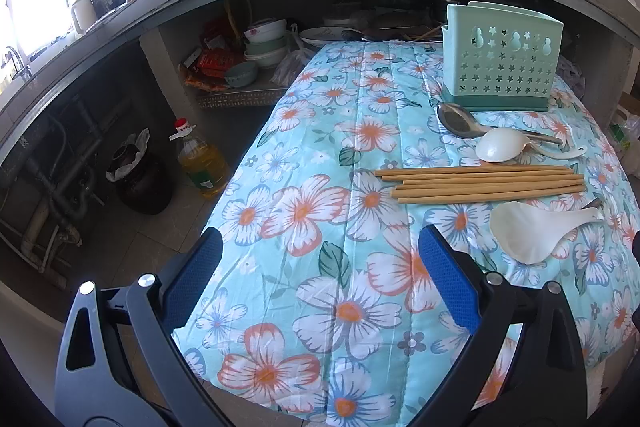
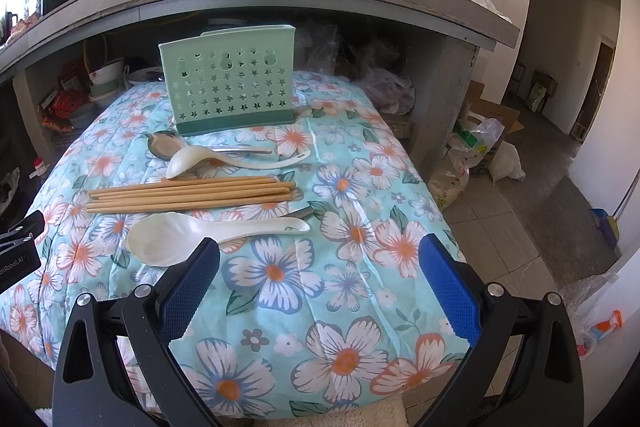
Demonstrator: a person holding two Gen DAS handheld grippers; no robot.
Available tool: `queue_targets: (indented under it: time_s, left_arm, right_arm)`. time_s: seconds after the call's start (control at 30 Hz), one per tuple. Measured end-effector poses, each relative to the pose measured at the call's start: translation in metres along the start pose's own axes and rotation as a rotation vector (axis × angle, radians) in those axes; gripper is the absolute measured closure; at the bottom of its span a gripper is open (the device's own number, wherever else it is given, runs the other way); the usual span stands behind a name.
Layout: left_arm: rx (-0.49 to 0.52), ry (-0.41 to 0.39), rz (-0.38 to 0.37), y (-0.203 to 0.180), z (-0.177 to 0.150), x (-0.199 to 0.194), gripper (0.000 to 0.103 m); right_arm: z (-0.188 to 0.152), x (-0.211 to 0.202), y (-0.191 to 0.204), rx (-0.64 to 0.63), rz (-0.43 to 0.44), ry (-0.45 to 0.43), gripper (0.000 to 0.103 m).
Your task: Organize utensils
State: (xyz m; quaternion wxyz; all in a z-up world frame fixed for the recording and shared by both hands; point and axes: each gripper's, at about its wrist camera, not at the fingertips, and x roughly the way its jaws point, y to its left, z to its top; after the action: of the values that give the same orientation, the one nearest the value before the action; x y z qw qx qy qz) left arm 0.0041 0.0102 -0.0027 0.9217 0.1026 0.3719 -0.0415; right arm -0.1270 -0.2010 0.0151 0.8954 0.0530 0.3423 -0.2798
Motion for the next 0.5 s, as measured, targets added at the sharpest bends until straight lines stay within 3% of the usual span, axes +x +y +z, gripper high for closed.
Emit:
queue_targets:
  time_s: [0.5]
  left_arm:
    - [0.000,0.001,-0.003,-0.0002,-0.0003,0.0001,0.009]
  right_arm:
    - [0.0022,-0.0020,0.0007,0.000,-0.001,-0.002,0.006]
